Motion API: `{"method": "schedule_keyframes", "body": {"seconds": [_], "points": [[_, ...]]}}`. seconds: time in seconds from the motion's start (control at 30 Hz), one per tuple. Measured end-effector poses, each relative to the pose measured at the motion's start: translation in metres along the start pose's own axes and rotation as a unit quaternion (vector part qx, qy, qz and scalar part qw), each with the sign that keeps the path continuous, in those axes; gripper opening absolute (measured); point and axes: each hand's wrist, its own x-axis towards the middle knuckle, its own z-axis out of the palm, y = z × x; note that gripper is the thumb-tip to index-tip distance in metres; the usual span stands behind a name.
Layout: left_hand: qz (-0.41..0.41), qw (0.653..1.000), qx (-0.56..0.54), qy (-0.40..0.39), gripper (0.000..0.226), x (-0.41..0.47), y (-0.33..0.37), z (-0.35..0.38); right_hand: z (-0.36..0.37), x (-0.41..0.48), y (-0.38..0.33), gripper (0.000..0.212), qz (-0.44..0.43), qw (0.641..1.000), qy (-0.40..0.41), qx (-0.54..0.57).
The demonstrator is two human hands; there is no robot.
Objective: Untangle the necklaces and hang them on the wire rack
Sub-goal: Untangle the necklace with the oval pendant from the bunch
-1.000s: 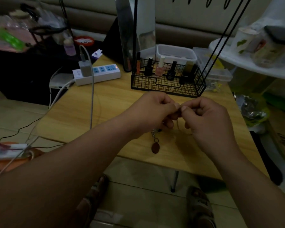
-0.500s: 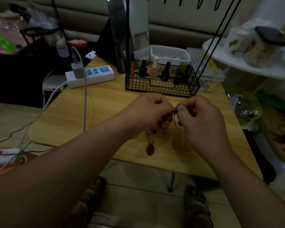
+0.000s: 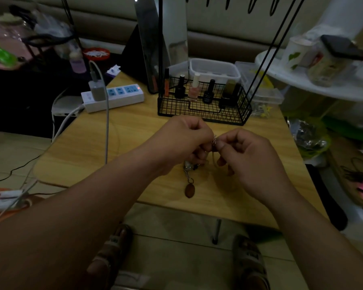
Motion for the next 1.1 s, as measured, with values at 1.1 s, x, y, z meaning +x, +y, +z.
{"method": "schedule_keyframes", "body": {"seconds": [1.1], "points": [[-0.039,0.991,-0.092,-0.092,0.015,-0.001,0.003,0.009,-0.006,0.004,0.004,0.008,-0.030,0.996,0.069,0.046]]}}
